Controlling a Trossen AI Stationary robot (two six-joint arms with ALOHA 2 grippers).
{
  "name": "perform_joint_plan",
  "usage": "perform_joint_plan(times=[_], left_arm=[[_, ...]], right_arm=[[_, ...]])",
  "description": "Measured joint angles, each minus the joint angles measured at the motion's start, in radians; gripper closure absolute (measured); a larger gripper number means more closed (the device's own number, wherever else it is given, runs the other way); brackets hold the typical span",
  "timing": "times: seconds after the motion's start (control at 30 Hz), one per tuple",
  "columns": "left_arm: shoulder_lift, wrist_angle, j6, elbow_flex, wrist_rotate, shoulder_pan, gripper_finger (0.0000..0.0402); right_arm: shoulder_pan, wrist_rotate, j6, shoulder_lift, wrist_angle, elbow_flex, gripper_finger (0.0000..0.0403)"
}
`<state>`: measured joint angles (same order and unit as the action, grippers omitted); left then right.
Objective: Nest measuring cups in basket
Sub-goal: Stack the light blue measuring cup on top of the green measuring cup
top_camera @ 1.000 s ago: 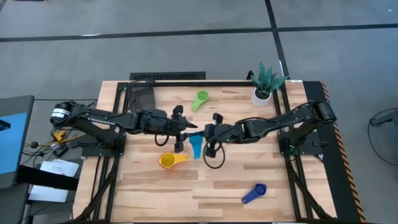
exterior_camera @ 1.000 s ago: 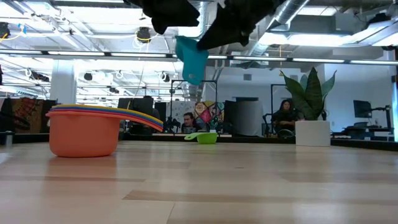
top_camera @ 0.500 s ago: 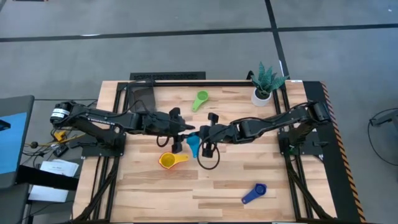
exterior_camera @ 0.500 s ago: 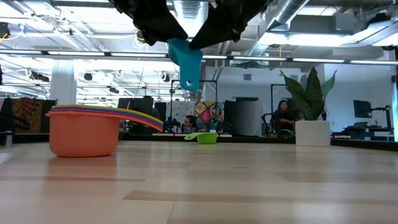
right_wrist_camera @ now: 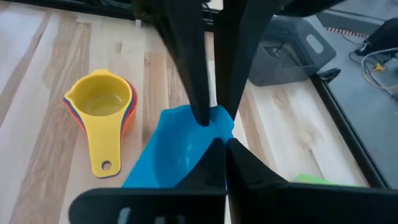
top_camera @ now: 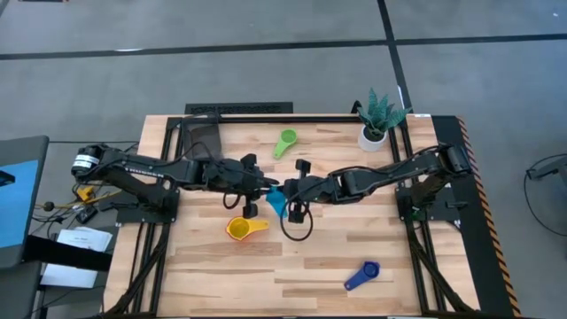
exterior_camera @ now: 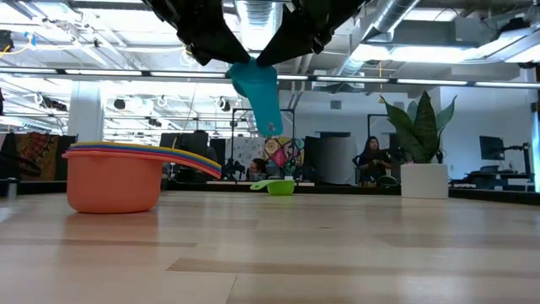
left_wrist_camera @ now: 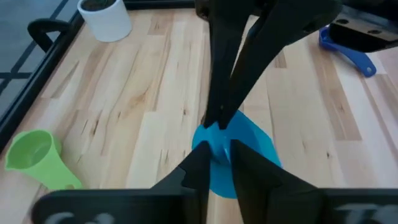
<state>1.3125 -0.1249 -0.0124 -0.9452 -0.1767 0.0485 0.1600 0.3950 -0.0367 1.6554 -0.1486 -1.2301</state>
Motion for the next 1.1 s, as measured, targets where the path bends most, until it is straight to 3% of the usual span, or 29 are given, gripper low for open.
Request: perform_joint_plan(times=[0.17, 0.57, 0.83, 1.1], left_arm=[[0.0, -0.005, 0.0, 0.001, 0.036, -0.015, 0.0395], [0.0, -0.005, -0.089, 0.001, 0.051, -0.026, 0.0401], [0.0, -0.094, -0.312, 0.001, -0.228, 0.063, 0.0401], [-0.016, -0.198, -0.681, 0.001, -0.495, 0.317, 0.0401]], right_arm=[[0.001, -0.008, -0.065, -0.002, 0.002, 0.0, 0.0395], [-0.006, -0.025, -0.033, -0.003, 0.018, 0.001, 0.0392], [0.006, 0.113, 0.085, -0.019, -0.034, 0.0, 0.0344], [0.01, 0.295, 0.245, -0.04, -0.161, 0.016, 0.0309]])
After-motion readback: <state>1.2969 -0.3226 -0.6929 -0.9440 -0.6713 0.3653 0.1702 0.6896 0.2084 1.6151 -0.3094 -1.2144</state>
